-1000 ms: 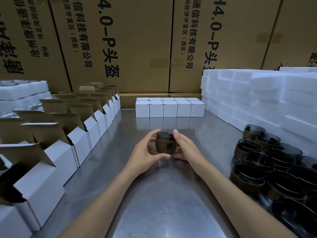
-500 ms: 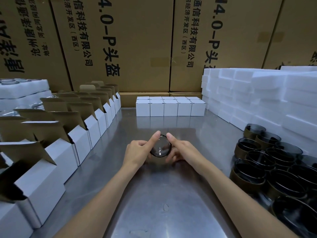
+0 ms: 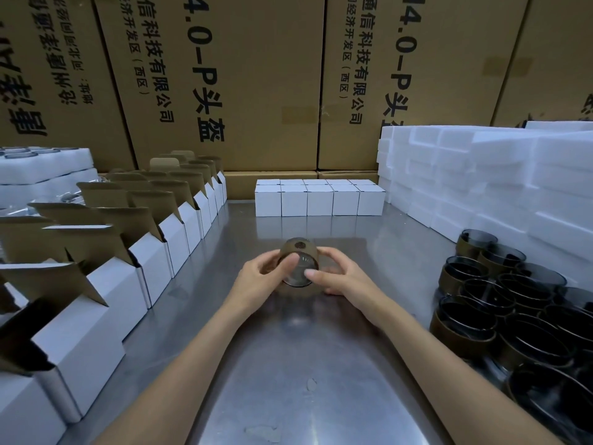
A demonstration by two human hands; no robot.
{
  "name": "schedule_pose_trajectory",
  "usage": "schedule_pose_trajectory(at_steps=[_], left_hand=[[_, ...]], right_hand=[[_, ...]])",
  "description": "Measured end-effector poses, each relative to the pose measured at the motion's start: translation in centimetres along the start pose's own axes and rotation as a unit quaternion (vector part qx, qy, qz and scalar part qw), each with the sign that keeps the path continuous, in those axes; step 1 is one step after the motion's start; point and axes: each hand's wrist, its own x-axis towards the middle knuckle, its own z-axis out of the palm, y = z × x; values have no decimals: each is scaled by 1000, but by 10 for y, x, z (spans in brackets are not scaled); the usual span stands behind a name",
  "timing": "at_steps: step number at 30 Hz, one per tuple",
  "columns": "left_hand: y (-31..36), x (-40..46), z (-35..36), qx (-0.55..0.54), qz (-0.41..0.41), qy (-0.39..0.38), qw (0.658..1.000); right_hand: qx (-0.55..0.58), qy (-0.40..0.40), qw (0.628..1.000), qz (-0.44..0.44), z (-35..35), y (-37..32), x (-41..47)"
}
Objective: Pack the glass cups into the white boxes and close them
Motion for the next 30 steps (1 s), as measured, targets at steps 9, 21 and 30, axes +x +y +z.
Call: schedule_pose_trajectory(at_steps=[9,21,30], left_hand=[[-12,2,-8,23,60,-62,996],[-15,1,-3,166,175,42,970],[-14,2,1,177,228,42,957]], right_hand=[[-19,19,996,-86,2,7,2],[-111,67,984,-126,7,18,7],[-156,144,958,-194,12,16,5]])
